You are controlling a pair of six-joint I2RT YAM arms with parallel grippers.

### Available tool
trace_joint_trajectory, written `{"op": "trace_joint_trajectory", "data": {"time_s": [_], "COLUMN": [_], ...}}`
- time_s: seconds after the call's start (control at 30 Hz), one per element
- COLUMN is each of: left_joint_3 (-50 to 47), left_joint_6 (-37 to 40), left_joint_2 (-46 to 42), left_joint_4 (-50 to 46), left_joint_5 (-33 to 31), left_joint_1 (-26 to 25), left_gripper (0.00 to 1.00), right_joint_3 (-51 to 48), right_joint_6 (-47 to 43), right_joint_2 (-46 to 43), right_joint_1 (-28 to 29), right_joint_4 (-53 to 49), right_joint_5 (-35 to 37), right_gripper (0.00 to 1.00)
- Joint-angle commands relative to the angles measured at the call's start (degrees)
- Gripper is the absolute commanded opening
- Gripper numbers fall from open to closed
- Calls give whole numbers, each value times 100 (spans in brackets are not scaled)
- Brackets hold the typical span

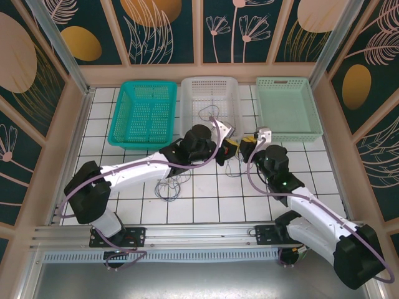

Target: Untangle the cables

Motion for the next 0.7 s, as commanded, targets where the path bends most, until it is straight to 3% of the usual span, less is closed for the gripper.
{"op": "trace_joint_trajectory", "data": {"time_s": [0.0,0.07,0.1,0.53,0.67], "left_joint_3": [-51,-36,-33,183,567], "left_joint_6": [-86,-128,-147,-254,-14], "left_joint_2": [-327,-346,-353,-1059,-1259], "left_joint_4": [301,183,118,163,-135], "left_joint_5": [72,73,68,16,-167], "left_joint_1": [-17,-21,-19,-10,-13], "left_gripper": [0,0,0,0,0], "right_joint_3": [211,150,116,-126,-307], "right_joint_6": [373,473,504,799,876], "right_joint_2": [84,39,1,43,-271], "right_joint_1": [-146,-200,-227,-336,-336], "right_joint_4": [-446,-422,-386,-697,-516], "right_joint_5": [393,392,382,144,223], "right_gripper": [45,60,62,60,72]}}
